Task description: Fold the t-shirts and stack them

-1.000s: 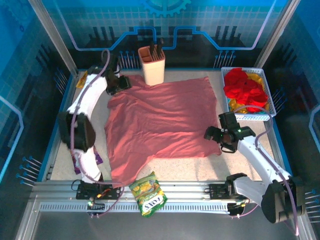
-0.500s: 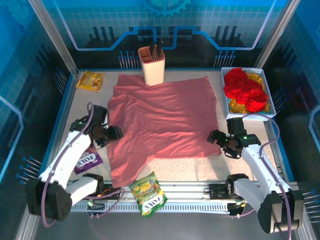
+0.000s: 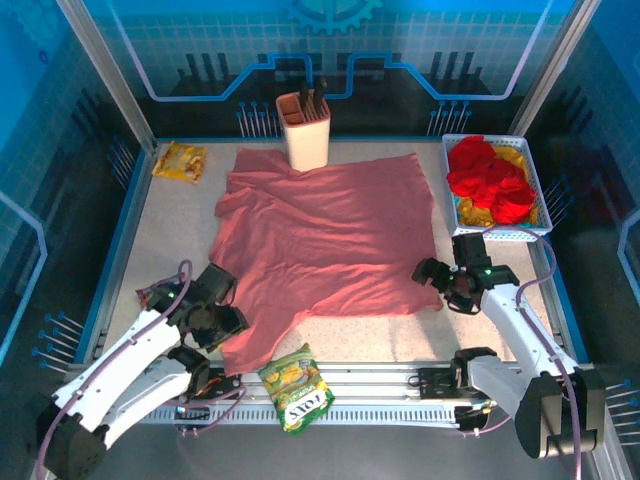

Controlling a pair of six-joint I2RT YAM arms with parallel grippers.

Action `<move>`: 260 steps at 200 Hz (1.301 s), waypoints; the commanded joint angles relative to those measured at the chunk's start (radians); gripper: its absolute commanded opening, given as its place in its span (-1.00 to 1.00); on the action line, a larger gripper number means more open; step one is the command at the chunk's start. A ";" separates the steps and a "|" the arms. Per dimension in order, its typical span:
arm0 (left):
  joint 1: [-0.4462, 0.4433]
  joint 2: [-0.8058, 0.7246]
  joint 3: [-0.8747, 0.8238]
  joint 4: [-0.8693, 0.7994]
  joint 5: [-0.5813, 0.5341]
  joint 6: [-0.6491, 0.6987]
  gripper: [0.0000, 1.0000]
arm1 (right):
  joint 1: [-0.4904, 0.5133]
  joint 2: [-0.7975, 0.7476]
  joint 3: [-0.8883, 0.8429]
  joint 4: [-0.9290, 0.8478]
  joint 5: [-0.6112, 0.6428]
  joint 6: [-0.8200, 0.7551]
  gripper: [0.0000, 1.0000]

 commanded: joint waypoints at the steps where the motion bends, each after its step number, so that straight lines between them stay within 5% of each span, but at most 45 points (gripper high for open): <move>1: -0.080 -0.022 -0.009 -0.060 -0.095 -0.196 0.07 | -0.015 0.011 0.007 0.003 -0.019 -0.018 0.99; 43: -0.233 0.117 -0.029 -0.078 -0.128 -0.282 0.08 | -0.014 0.020 0.012 -0.005 0.013 -0.012 0.99; 184: -0.391 0.193 -0.196 0.089 0.018 -0.385 -0.16 | -0.028 0.050 -0.002 0.008 0.017 -0.018 0.99; 260: -0.389 0.285 -0.103 0.078 -0.059 -0.326 -0.98 | -0.046 0.060 -0.037 0.005 0.020 0.050 1.00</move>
